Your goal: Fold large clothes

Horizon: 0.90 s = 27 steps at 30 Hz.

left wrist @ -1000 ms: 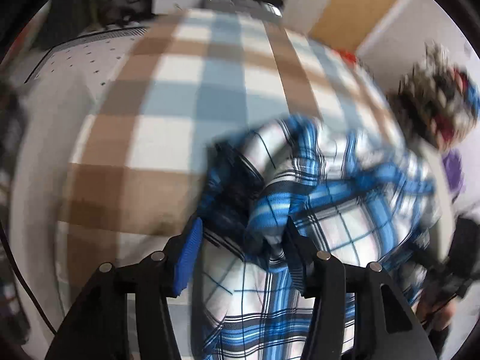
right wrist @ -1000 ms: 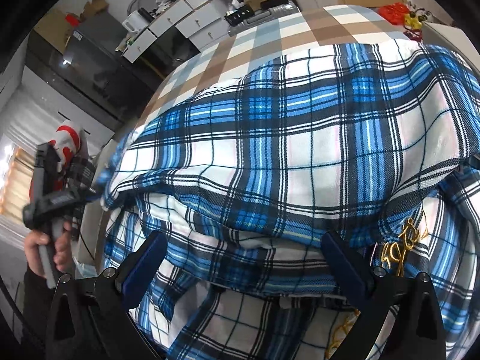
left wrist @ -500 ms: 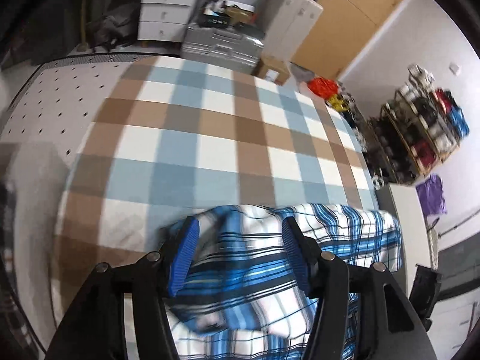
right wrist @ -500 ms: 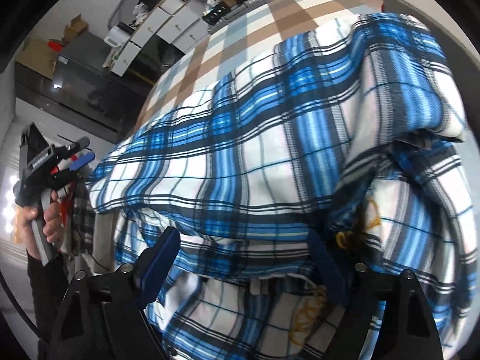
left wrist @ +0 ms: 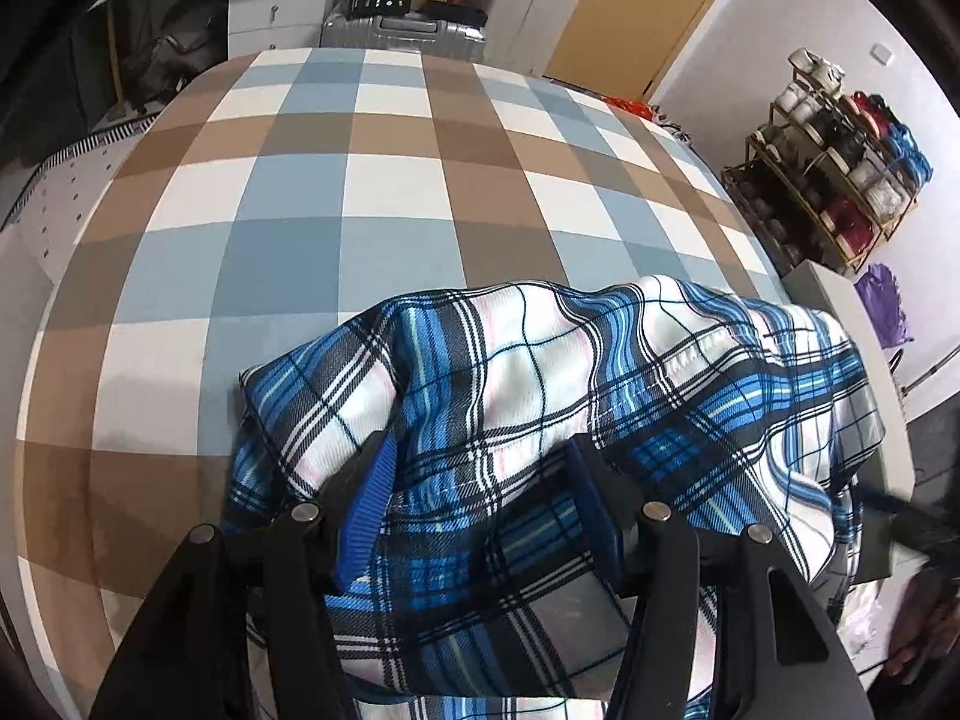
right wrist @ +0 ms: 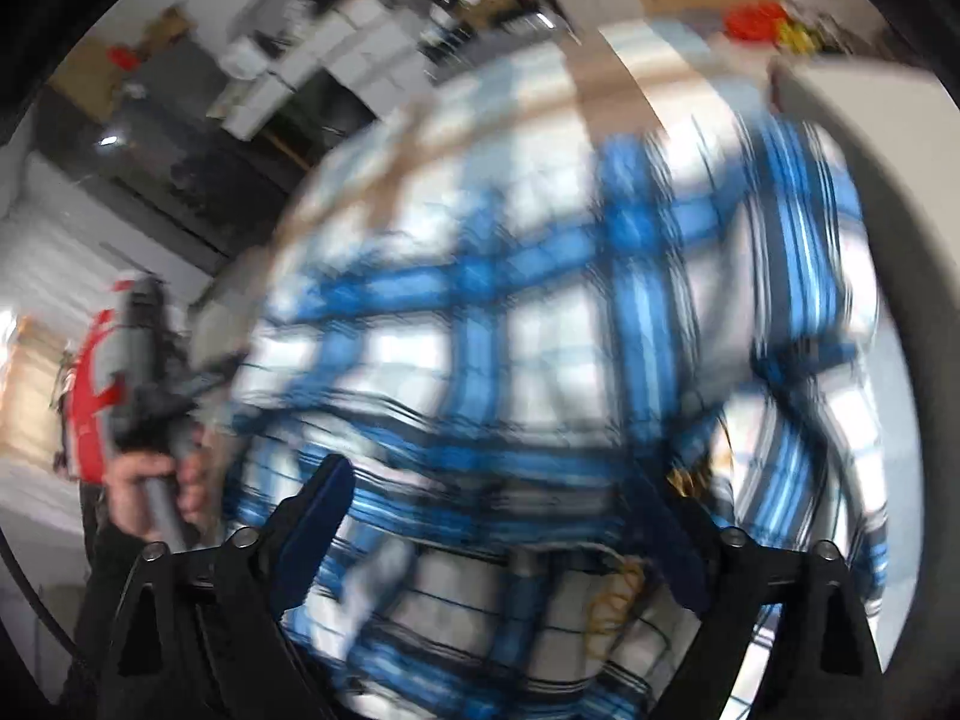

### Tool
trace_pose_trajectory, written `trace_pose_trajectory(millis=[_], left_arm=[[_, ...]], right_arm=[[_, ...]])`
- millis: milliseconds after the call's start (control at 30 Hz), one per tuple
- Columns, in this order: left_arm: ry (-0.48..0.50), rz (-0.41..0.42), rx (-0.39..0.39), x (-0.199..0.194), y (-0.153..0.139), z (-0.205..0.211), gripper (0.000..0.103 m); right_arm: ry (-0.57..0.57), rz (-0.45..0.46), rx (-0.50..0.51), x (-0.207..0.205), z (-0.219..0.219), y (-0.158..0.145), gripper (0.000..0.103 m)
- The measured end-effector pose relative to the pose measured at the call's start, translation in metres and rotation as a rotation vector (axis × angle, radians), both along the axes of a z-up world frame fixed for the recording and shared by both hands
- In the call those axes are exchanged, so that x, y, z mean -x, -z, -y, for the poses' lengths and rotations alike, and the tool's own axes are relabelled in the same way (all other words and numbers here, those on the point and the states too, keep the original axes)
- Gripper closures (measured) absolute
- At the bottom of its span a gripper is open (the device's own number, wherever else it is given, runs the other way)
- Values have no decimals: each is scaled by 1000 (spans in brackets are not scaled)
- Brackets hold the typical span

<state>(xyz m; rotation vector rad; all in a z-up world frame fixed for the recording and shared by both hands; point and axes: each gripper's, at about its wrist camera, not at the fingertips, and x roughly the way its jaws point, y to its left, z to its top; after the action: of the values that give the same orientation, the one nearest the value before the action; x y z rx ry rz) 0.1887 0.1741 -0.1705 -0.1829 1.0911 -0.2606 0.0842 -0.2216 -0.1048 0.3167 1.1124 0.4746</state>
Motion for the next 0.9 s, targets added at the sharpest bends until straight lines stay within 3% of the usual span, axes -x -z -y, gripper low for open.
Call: trace_pose_trajectory(millis=[33,100,167,300,367,433,733,900], left_arm=[[4,5,-15,-1,-1,4,50],[18,11,-53,-1,0,10,50],[29,4,-80,-4,-2,14,50],[44,-24,-107,-9,-2,14,50],[54,-38,-116,-12,-2,14,50],[71,-42,-124,-16,-1,14,50],[101,-17,-158,-49,0,11,50],[90,-13,-163,-80,0,6,50]], right_arm=[[6,43,10,-1,-2,-13,0],[27,114,71,-10,-7,-30,0],[36,121,174,-31,-14,-30,0],[0,-12,463,-85,-27,14,0],[-28,-95,549,-101,-22,42,0],[-76,-151,550,-107,-10,65,0],[-131,-36,544,-138,-12,70,0],[-154,5,538,-179,-25,72,0]])
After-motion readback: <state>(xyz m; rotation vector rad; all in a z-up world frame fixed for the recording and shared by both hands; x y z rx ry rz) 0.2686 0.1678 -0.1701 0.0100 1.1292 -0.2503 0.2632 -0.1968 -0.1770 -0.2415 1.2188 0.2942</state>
